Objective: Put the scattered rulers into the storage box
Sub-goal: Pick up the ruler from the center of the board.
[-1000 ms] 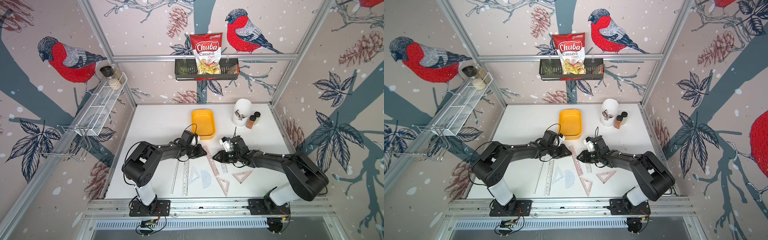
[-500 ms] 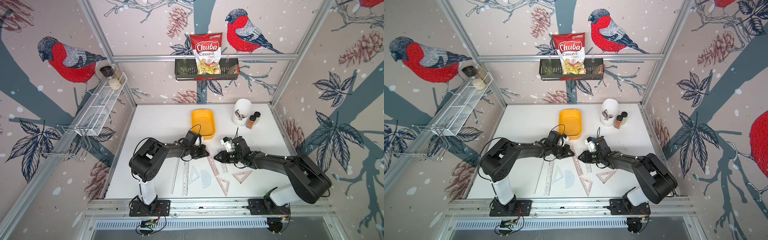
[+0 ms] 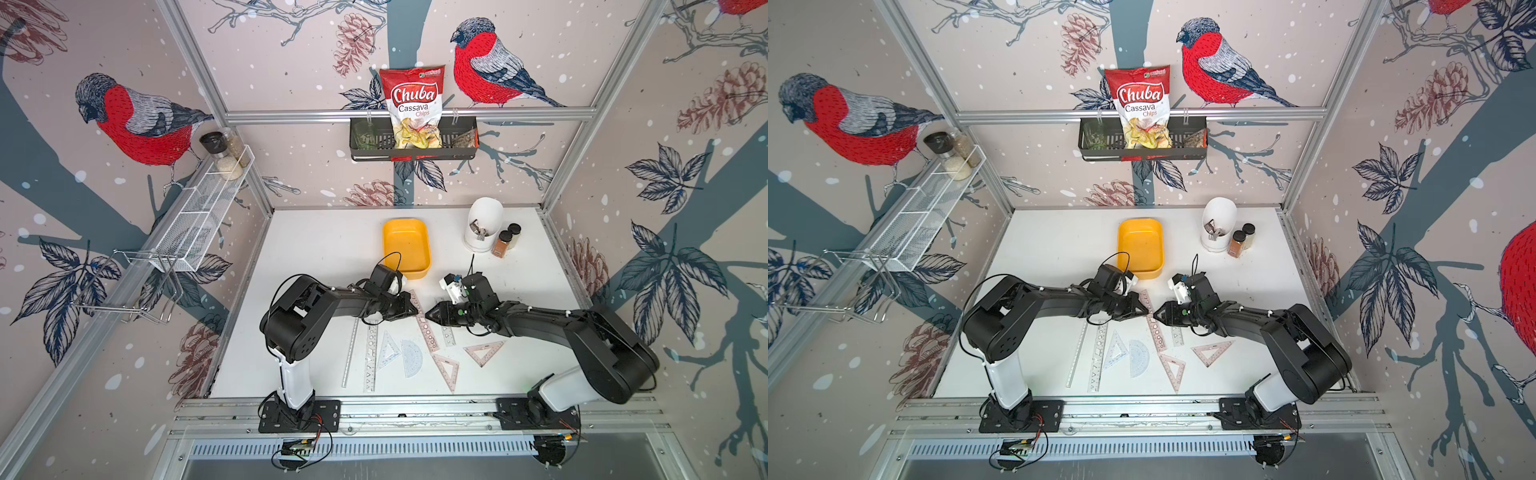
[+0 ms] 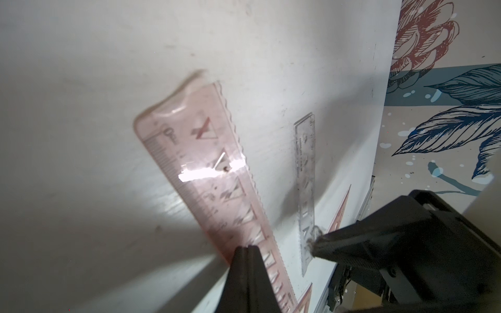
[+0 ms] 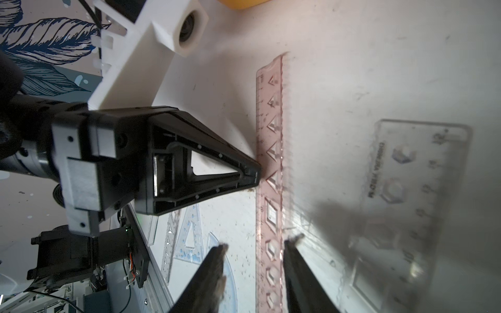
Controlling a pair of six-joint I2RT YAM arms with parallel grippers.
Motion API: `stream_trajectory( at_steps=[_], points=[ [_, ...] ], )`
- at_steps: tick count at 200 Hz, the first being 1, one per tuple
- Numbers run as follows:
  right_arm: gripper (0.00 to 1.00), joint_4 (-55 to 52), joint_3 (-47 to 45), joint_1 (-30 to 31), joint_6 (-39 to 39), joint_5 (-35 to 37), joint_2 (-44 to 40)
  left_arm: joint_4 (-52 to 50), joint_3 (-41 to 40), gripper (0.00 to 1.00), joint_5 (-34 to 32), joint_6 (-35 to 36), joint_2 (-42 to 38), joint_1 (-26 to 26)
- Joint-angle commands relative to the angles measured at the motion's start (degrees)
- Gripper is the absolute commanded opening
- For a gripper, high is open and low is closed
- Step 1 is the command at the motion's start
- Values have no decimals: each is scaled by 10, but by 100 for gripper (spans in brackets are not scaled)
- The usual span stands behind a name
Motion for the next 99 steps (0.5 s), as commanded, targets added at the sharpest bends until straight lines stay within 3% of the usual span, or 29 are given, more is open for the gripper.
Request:
stream_trajectory(
  at_steps=[1,99],
  points=[
    [46,3,7,2,7,-10,8,-24,-7,0,-23,8,9,0],
    [48,4,13,2,29,-39,50,-8,-33,0,-21,5,11,5]
  ],
)
